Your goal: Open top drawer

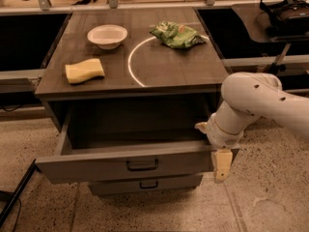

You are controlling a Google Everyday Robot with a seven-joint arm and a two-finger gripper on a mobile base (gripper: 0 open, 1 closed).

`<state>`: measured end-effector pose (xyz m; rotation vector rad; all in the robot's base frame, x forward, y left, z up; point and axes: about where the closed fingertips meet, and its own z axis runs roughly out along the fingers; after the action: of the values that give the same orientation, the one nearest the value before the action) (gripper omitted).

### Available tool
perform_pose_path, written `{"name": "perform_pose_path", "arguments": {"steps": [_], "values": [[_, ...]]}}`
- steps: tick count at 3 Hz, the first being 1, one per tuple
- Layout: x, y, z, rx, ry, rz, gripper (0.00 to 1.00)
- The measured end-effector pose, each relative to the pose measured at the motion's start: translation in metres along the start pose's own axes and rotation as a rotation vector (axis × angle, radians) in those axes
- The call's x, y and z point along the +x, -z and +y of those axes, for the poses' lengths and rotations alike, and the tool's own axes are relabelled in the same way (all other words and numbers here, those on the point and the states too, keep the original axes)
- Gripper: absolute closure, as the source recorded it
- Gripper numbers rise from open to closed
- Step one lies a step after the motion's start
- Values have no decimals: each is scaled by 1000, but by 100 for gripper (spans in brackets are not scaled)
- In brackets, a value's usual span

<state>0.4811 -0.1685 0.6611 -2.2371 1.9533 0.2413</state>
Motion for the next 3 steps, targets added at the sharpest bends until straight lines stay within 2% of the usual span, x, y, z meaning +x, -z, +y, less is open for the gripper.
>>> {"name": "perform_pose_path", "arguments": {"steps": [1, 2, 3], "values": [[2, -5, 16, -24, -1, -1, 0], [2, -5, 31, -34, -3, 4, 13], [0, 1, 42, -27, 1, 14, 37]]}}
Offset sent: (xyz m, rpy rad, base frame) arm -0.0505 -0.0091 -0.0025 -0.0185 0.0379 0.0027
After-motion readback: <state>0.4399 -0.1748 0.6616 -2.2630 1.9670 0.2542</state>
